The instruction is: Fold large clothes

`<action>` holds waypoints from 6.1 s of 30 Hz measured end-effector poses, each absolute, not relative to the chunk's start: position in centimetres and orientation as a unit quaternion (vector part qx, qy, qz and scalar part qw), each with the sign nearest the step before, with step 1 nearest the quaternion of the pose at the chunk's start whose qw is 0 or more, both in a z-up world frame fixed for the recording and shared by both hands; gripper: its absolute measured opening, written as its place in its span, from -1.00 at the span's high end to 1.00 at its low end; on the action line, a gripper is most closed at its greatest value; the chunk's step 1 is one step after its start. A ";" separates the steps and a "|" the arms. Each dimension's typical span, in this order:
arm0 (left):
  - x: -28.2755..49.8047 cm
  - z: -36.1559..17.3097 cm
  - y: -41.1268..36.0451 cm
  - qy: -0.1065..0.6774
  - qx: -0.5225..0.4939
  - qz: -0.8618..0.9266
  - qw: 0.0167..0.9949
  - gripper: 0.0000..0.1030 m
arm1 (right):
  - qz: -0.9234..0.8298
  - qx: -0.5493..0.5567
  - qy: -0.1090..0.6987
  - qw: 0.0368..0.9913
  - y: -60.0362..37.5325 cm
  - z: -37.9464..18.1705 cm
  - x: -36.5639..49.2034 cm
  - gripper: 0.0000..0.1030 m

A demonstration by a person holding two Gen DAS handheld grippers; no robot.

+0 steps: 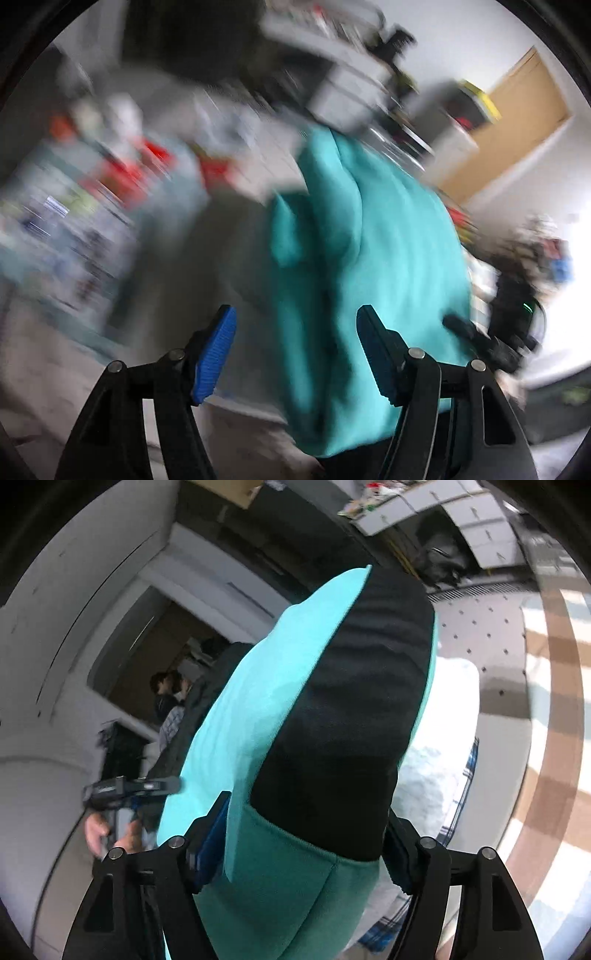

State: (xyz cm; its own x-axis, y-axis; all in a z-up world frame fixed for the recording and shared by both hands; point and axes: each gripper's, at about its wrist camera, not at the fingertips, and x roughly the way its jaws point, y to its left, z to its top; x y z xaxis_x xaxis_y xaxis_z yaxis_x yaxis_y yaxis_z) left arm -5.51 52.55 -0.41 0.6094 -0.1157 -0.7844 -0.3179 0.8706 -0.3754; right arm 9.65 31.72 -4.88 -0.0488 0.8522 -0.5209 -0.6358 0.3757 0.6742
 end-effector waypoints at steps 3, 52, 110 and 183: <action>-5.6 0.6 46.9 0.389 -0.265 -0.041 0.881 -0.23 | 0.542 0.094 0.461 0.696 31.8 -4.9 8.7 -0.51; -0.7 -7.5 46.8 0.413 -0.242 -0.024 0.878 -0.27 | 0.492 -0.439 0.405 0.634 39.2 -5.2 -5.6 -1.00; -24.2 3.6 23.7 0.087 -0.050 0.218 0.971 -0.98 | 0.474 0.056 -0.037 0.878 2.9 4.2 -24.0 -1.00; -25.5 2.9 21.1 0.112 -0.042 0.206 0.971 -0.98 | 0.463 0.094 -0.030 0.881 1.3 3.6 -25.1 -1.00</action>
State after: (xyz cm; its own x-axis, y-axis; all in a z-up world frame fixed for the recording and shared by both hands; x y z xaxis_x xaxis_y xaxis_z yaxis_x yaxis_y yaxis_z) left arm -25.48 21.11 2.87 0.8898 0.3916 -0.2343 -0.4102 0.9113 -0.0347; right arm -25.14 1.29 3.60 0.5701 0.8095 0.1402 -0.8208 0.5541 0.1387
